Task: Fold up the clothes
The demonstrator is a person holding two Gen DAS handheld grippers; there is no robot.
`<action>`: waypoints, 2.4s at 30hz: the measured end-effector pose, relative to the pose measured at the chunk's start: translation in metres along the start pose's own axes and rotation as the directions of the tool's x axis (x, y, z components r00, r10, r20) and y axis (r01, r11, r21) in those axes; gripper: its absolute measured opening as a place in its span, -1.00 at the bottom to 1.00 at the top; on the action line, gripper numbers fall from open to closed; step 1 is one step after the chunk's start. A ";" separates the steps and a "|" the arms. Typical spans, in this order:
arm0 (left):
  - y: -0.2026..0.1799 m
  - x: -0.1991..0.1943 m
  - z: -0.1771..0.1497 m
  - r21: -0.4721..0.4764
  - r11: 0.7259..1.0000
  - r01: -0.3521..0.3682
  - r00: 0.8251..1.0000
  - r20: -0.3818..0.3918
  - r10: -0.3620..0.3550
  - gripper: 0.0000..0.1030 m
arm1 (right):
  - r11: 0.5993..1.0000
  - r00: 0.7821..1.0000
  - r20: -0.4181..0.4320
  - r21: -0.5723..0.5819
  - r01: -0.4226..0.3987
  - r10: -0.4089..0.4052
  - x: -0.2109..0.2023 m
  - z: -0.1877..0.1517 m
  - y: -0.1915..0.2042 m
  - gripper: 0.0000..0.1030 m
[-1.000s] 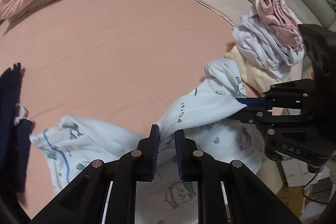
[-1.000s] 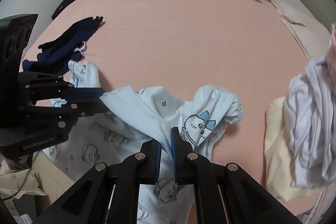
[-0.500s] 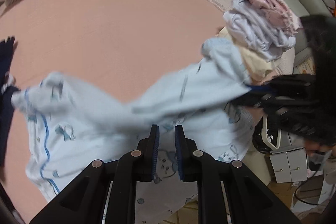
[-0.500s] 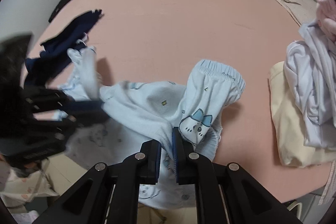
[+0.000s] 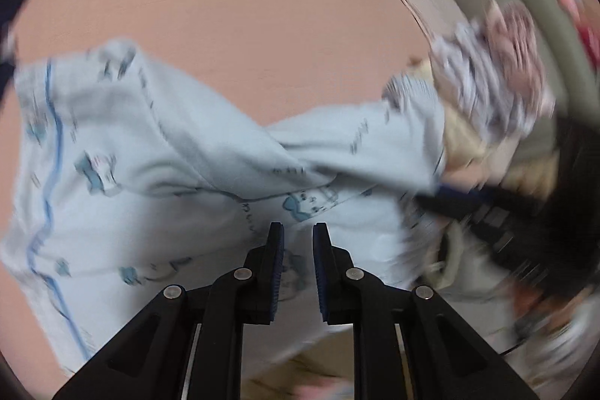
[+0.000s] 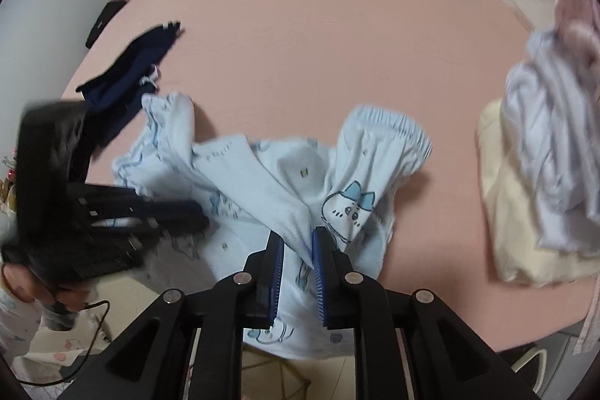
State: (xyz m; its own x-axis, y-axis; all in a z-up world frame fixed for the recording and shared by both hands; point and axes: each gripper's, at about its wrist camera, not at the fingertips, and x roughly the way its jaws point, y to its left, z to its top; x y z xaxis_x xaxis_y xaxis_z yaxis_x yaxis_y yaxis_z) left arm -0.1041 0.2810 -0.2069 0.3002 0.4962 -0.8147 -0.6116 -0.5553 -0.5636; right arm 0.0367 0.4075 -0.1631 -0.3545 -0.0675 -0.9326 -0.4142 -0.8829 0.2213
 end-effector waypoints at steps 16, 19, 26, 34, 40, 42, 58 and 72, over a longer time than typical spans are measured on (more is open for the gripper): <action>0.005 -0.013 0.017 -0.184 0.970 0.158 0.982 0.132 -0.135 0.02 | 1.000 0.999 -0.031 0.006 0.030 -0.030 0.024 -0.022 0.002 -0.72; 0.002 -0.005 0.022 -0.196 0.968 0.155 0.983 0.127 -0.131 0.02 | 1.000 0.998 -0.054 0.019 0.024 -0.023 0.031 -0.029 0.001 -0.72; 0.011 0.000 0.031 -0.225 0.967 0.117 0.991 0.082 -0.101 0.02 | 0.999 0.997 -0.067 0.004 0.034 -0.034 0.038 -0.034 0.004 -0.72; 0.011 0.014 0.026 -0.220 0.973 0.076 0.996 0.065 -0.063 0.00 | 1.000 0.996 -0.080 0.003 0.026 -0.025 0.034 -0.027 0.005 -0.72; 0.009 0.016 0.019 -0.204 0.977 0.058 0.996 0.075 -0.043 0.00 | 0.997 1.000 -0.013 0.074 -0.005 0.006 0.008 -0.011 -0.001 -0.18; 0.011 0.014 0.015 -0.201 0.978 0.062 0.995 0.085 -0.046 0.00 | 0.991 0.999 0.019 0.132 -0.033 0.030 0.001 -0.005 -0.007 0.00; 0.008 0.013 0.004 -0.139 0.990 0.020 0.993 0.120 -0.003 0.00 | 0.773 0.969 0.166 0.584 -0.246 0.183 0.032 0.029 -0.036 0.18; 0.010 0.008 -0.004 -0.129 0.992 0.012 0.986 0.168 0.010 0.03 | 0.829 0.985 0.166 0.544 -0.126 0.041 0.035 0.029 -0.040 -0.39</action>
State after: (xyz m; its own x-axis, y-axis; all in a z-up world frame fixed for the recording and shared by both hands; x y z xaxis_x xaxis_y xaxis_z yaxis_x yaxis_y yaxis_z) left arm -0.1046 0.2764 -0.2200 0.1669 0.5959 -0.7855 -0.5081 -0.6307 -0.5865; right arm 0.0159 0.4538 -0.1962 -0.5055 -0.0259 -0.8625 -0.7550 -0.4706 0.4566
